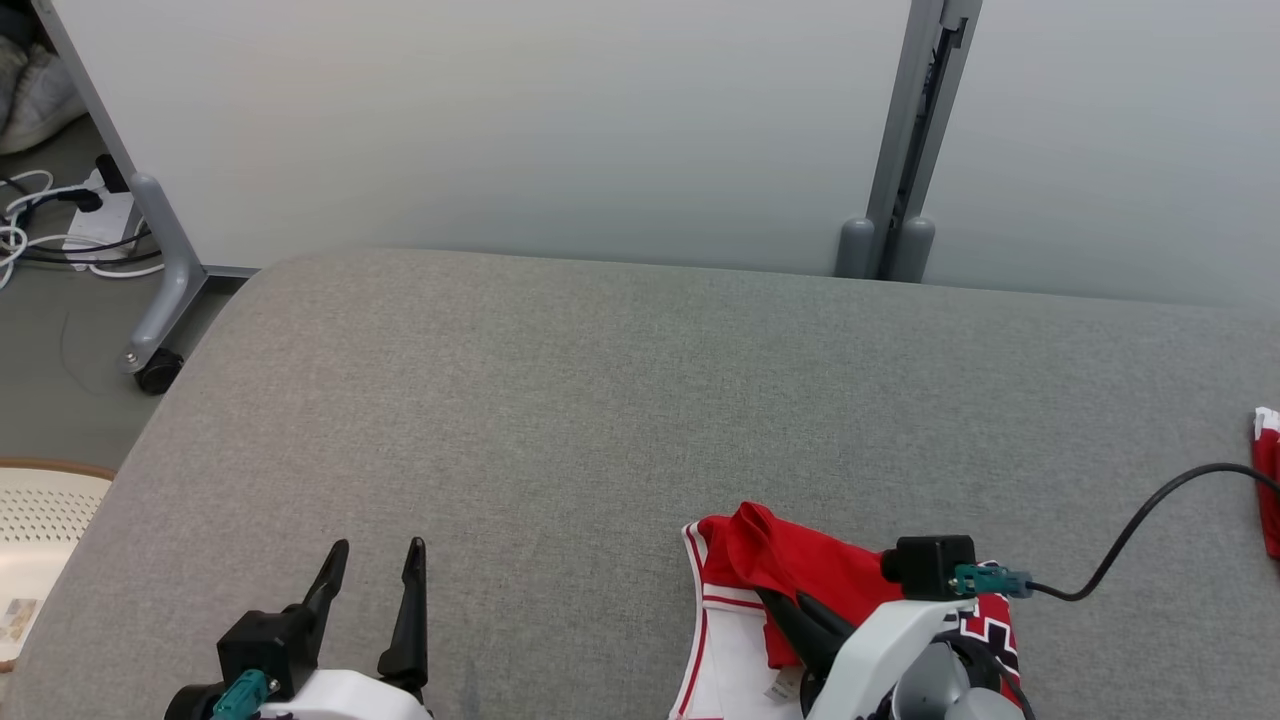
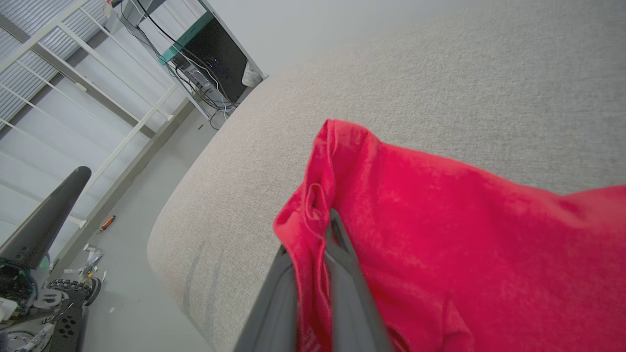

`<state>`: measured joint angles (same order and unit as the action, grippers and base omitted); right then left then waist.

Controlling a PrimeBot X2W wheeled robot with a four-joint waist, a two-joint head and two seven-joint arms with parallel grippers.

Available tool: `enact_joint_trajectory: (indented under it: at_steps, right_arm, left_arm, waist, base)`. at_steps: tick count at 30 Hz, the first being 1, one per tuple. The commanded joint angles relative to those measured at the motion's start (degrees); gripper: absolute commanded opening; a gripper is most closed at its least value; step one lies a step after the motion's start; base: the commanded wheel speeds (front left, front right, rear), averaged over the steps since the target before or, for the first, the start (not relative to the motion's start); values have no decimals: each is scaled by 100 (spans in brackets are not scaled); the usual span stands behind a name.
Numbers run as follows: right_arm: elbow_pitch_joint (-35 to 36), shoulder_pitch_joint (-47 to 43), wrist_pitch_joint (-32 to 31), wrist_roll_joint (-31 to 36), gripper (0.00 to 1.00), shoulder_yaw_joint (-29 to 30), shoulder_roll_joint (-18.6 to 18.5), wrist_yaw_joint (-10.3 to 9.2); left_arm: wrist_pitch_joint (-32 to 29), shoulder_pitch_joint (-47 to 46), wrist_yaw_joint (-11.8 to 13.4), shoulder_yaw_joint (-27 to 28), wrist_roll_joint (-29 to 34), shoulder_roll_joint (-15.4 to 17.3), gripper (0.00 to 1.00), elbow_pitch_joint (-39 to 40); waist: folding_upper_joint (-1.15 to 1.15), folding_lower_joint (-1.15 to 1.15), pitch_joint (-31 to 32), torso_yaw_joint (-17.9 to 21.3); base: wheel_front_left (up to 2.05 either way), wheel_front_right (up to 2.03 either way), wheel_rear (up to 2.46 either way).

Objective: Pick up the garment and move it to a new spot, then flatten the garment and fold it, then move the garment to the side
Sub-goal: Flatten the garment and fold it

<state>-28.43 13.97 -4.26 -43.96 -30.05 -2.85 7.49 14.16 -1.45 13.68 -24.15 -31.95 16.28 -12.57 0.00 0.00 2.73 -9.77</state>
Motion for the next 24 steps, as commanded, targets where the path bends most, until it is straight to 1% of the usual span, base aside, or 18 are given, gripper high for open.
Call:
enact_joint_trajectory:
  at_steps: [1, 2, 4, 5, 6, 11, 15, 19, 22, 24]
  right_arm:
    - [-107, 98, 117, -139, 2, -87, -18, 1]
    - [-207, 161, 183, -214, 15, -189, -18, 1]
    - [-394, 284, 308, -383, 47, -382, -19, 1]
    - [-473, 346, 373, -464, 81, -478, -20, 1]
    - [-526, 391, 433, -548, 100, -564, -19, 1]
    - [-701, 602, 794, -892, 100, -818, -24, 1]
    - [-828, 754, 1142, -948, 100, -759, -24, 1]
    - [-1077, 896, 1526, -594, 100, -543, -25, 1]
    - [-1241, 938, 1725, -247, 100, -278, -23, 1]
    - [-1263, 942, 1773, -128, 100, -172, -24, 1]
  left_arm:
    - [17, -77, -18, 3, -24, 13, 100, -20]
    - [20, -94, -26, -2, -25, 9, 100, -28]
    - [25, -120, -33, -11, -24, 0, 100, -47]
    - [27, -129, -36, -18, -21, -5, 100, -58]
    - [29, -139, -37, -21, -23, -10, 100, -65]
    - [42, -136, -25, -4, -32, -1, 100, -83]
    - [45, -115, -16, 4, -38, 2, 100, -85]
    - [54, -104, -10, -10, -35, -10, 100, -64]
    - [58, -100, -5, -25, -26, -6, 100, -51]
    - [59, -101, -3, -33, -19, -11, 100, -45]
  waist:
    - [0, 0, -12, -3]
    - [0, 0, -20, -5]
    - [0, 0, -31, -6]
    - [0, 0, -36, -8]
    - [0, 0, -39, -9]
    - [0, 0, -47, 23]
    - [0, 0, -45, 86]
    - [0, 0, -48, 165]
    - [0, 0, -47, 219]
    - [0, 0, -46, 235]
  base:
    - [0, 0, 0]
    - [0, 0, 0]
    - [0, 0, 0]
    - [0, 0, 0]
    - [0, 0, 0]
    - [0, 0, 0]
    - [0, 0, 0]
    - [0, 0, 0]
    - [0, 0, 0]
    - [0, 0, 0]
